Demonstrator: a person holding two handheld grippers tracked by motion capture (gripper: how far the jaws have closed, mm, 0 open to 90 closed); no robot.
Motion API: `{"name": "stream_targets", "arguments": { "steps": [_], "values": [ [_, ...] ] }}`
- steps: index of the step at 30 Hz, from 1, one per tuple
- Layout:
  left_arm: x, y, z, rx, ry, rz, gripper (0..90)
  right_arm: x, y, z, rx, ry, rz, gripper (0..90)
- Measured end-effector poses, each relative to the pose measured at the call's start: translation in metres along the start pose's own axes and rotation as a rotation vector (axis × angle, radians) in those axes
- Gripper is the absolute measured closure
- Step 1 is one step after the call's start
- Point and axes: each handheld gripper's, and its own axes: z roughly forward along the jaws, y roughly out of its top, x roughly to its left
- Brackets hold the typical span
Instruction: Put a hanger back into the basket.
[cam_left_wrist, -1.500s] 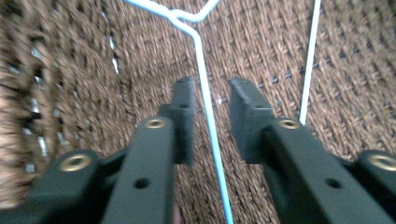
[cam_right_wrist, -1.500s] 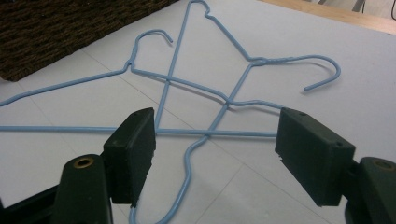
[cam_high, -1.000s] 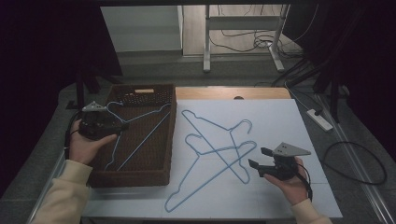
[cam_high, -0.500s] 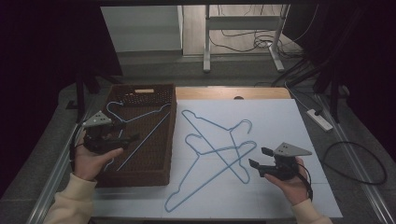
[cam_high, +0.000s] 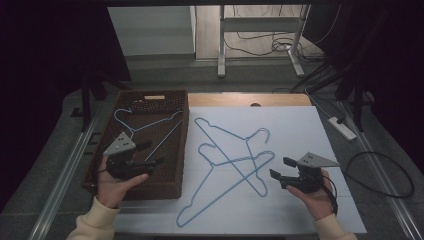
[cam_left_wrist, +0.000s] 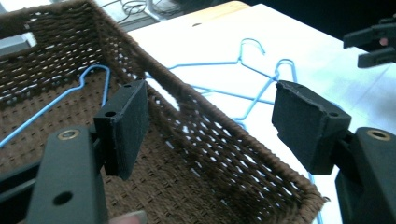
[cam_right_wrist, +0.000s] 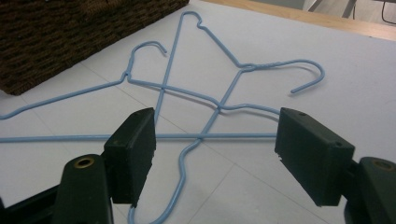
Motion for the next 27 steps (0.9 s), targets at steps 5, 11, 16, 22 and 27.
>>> {"name": "stream_targets", "arguments": {
  "steps": [5, 11, 16, 22, 27],
  "values": [
    [-0.005, -0.009, 0.000, -0.008, -0.009, 0.014, 28.0, -0.003, 0.000, -0.005, -0.005, 0.000, 0.014, 30.5],
    [-0.009, -0.018, 0.004, 0.009, -0.013, 0.024, 28.0, -0.002, 0.000, -0.004, 0.001, 0.003, 0.013, 30.7],
    [-0.011, -0.018, 0.004, 0.002, -0.017, 0.034, 28.0, -0.002, 0.000, -0.004, 0.000, 0.003, 0.011, 30.7],
    [-0.013, -0.019, 0.003, -0.015, -0.021, 0.041, 28.0, -0.001, 0.001, -0.004, 0.000, 0.003, 0.008, 30.7],
    [-0.014, -0.022, 0.003, -0.009, -0.019, 0.045, 27.8, -0.001, 0.002, -0.001, 0.006, 0.004, 0.006, 30.7]
  ]
}}
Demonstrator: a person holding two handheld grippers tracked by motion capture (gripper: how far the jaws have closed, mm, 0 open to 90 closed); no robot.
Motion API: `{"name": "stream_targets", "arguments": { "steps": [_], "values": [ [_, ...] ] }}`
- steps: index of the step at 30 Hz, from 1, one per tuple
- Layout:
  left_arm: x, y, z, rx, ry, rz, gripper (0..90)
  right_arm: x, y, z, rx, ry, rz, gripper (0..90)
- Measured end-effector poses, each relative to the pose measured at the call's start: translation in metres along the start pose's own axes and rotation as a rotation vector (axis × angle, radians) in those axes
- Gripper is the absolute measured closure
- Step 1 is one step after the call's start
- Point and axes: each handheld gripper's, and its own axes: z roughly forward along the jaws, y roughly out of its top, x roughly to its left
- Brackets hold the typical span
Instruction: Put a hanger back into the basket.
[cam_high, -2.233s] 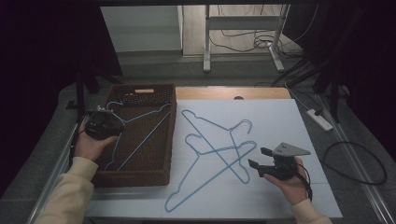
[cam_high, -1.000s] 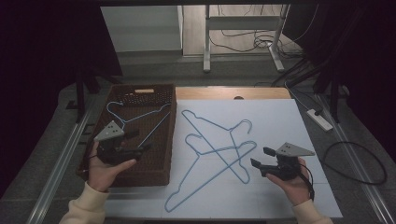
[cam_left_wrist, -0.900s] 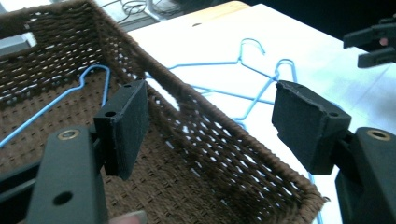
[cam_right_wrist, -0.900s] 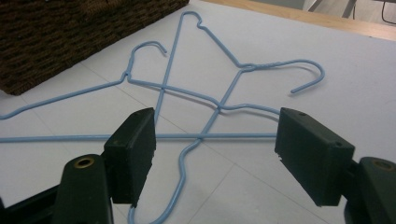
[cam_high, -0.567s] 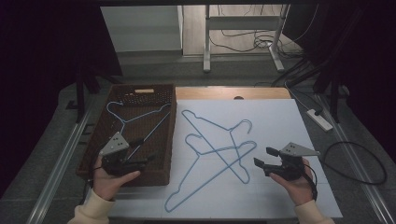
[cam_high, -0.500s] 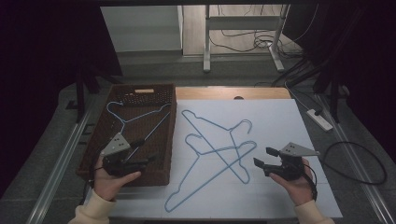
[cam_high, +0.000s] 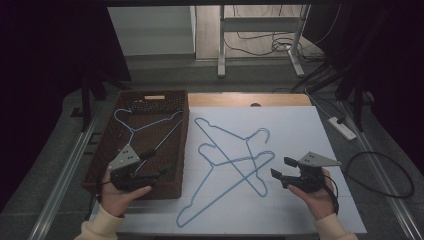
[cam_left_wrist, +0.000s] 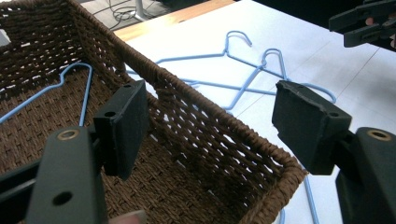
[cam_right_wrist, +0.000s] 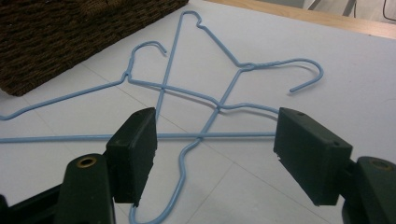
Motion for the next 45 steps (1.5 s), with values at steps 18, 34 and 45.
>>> {"name": "stream_targets", "arguments": {
  "steps": [18, 34, 45],
  "values": [
    [0.002, -0.006, 0.000, 0.011, -0.005, -0.004, 27.9, 0.008, 0.008, 0.019, 0.062, 0.019, -0.005, 30.7],
    [-0.001, -0.007, 0.006, 0.031, -0.025, 0.003, 27.5, 0.021, 0.022, 0.043, 0.134, 0.076, -0.021, 30.1],
    [-0.001, -0.007, 0.009, 0.035, -0.031, 0.009, 27.6, 0.035, 0.036, 0.070, 0.177, 0.103, -0.033, 30.8]
  ]
}}
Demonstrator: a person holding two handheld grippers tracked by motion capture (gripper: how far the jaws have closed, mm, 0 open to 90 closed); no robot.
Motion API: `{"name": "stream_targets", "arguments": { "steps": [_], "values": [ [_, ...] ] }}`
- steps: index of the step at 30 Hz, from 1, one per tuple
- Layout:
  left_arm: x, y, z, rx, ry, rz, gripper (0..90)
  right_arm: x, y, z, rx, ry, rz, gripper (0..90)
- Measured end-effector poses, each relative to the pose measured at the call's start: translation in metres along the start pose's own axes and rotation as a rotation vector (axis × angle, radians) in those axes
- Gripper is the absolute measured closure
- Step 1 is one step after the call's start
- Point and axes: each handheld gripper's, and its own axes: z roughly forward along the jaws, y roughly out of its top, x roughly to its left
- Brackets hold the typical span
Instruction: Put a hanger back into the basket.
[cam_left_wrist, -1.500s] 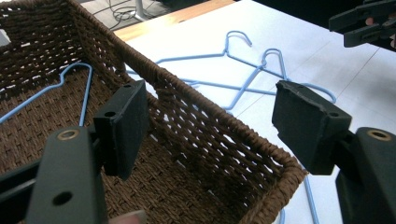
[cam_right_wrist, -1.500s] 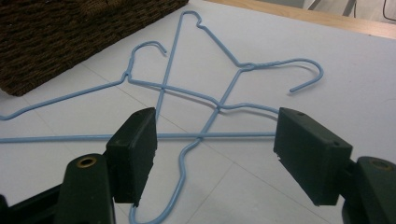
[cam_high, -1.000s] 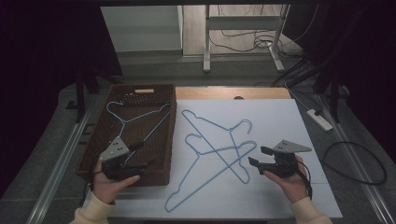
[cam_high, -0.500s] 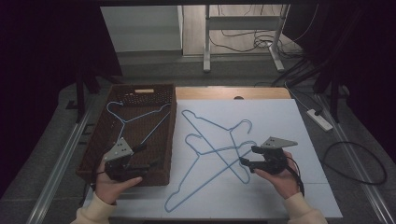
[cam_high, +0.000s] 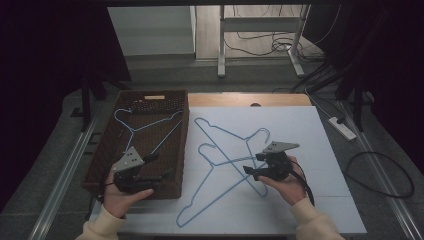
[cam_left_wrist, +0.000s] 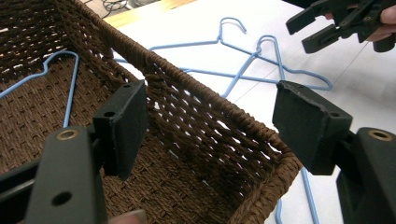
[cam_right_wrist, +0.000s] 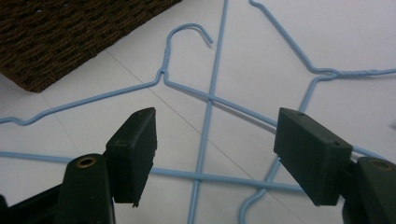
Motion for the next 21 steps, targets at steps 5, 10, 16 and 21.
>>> {"name": "stream_targets", "arguments": {
  "steps": [5, 10, 16, 21],
  "values": [
    [0.000, -0.001, 0.001, 0.004, -0.001, 0.000, 27.6, 0.005, 0.005, 0.012, 0.035, 0.018, -0.003, 32.5],
    [0.000, -0.001, 0.002, 0.006, -0.004, 0.003, 27.6, 0.013, 0.007, 0.024, 0.102, 0.062, -0.026, 44.1],
    [-0.001, -0.001, 0.004, 0.010, -0.009, 0.007, 27.6, 0.023, 0.010, 0.038, 0.195, 0.098, -0.037, 71.4],
    [-0.002, 0.000, 0.005, 0.008, -0.011, 0.012, 27.7, 0.028, 0.010, 0.049, 0.261, 0.127, -0.035, 90.0]
  ]
}}
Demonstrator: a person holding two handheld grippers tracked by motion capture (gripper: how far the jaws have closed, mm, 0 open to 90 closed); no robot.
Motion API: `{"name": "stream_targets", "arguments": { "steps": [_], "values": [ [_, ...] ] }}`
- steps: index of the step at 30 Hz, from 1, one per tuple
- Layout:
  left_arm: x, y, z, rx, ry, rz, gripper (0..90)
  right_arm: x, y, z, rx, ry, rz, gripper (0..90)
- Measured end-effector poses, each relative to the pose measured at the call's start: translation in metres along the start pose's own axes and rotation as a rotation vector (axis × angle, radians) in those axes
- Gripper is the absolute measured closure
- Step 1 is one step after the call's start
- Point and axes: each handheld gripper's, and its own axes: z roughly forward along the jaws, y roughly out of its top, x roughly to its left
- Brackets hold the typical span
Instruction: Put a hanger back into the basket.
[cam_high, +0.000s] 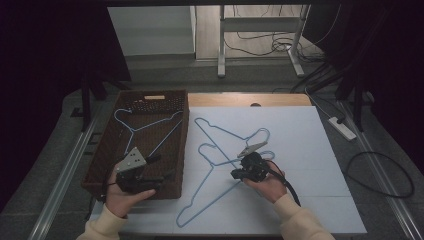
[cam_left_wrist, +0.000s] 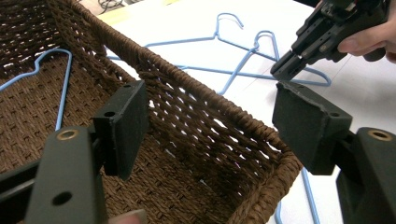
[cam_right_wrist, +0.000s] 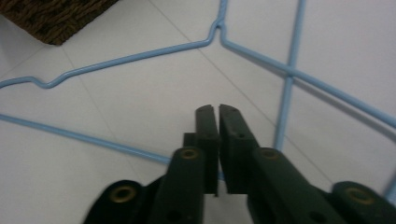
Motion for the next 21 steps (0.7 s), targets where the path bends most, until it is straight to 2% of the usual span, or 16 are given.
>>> {"name": "stream_targets", "arguments": {
  "steps": [11, 19, 21],
  "values": [
    [0.000, 0.000, 0.000, 0.000, -0.002, -0.001, 27.7, 0.006, -0.007, 0.012, 0.092, 0.008, -0.023, 90.0],
    [-0.001, 0.002, -0.002, -0.006, -0.001, 0.003, 27.7, 0.008, -0.017, 0.008, 0.116, 0.008, -0.022, 90.0],
    [-0.001, 0.002, -0.002, -0.006, 0.000, 0.003, 27.7, 0.008, -0.021, 0.006, 0.108, 0.012, -0.015, 90.0]
  ]
}}
